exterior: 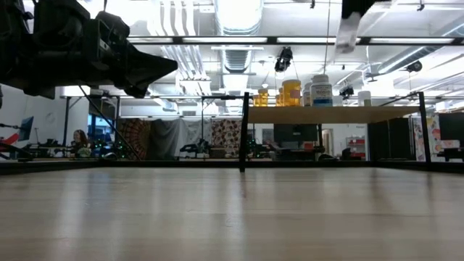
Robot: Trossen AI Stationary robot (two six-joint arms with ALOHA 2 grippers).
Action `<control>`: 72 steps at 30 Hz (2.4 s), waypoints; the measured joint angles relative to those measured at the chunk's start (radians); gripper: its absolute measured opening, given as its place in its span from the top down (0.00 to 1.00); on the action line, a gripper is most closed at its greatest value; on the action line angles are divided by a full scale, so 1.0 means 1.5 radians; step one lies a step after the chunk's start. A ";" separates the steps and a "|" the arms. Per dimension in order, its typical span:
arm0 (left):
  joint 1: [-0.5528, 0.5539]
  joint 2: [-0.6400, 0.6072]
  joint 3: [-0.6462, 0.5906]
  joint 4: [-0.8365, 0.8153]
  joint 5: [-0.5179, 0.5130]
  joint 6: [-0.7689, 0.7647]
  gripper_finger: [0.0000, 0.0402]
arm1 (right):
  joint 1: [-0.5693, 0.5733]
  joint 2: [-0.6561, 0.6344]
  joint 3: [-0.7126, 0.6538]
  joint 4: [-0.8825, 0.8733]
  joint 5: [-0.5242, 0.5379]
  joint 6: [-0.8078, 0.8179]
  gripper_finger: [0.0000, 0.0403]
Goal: Pick and place medicine bottles onto shelf by color
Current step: Put the transparent pill bottle on the shelf aligned with the other transparent pill bottles, then adjust the transparent pill bottle on the shelf
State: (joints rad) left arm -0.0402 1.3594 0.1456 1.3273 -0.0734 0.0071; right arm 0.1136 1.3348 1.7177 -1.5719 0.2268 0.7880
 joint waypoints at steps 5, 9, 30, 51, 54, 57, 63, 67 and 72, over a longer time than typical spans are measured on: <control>0.000 0.000 0.000 0.000 0.000 0.005 1.00 | -0.214 -0.044 -0.029 -0.001 -0.060 -0.141 0.66; 0.000 0.000 0.000 0.000 0.000 0.006 1.00 | -0.336 -0.058 -0.069 0.000 -0.096 -0.232 0.66; 0.000 0.000 -0.003 -0.003 -0.001 0.000 1.00 | -0.580 0.038 -0.116 0.034 -0.104 -0.388 0.66; 0.000 0.000 -0.003 -0.007 -0.001 0.000 1.00 | -0.613 0.050 -0.116 0.060 -0.104 -0.387 0.50; 0.000 0.000 -0.003 -0.007 -0.001 0.000 1.00 | -0.613 0.050 -0.116 0.060 -0.104 -0.387 0.44; 0.000 0.000 -0.003 -0.007 0.000 0.000 1.00 | -0.613 0.045 -0.113 0.056 -0.104 -0.393 0.40; 0.000 0.000 -0.003 -0.007 0.005 0.000 1.00 | -0.613 0.041 -0.047 0.045 -0.066 -0.392 0.37; 0.000 0.000 -0.003 -0.007 0.005 0.000 1.00 | -0.636 0.046 -0.006 0.023 -0.031 -0.323 0.39; 0.000 0.000 -0.003 -0.007 0.008 0.000 1.00 | -0.698 0.055 -0.005 0.016 -0.026 -0.271 0.36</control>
State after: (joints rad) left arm -0.0406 1.3594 0.1406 1.3163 -0.0612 0.0071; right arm -0.9330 1.4176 1.7095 -1.5472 0.1873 0.3808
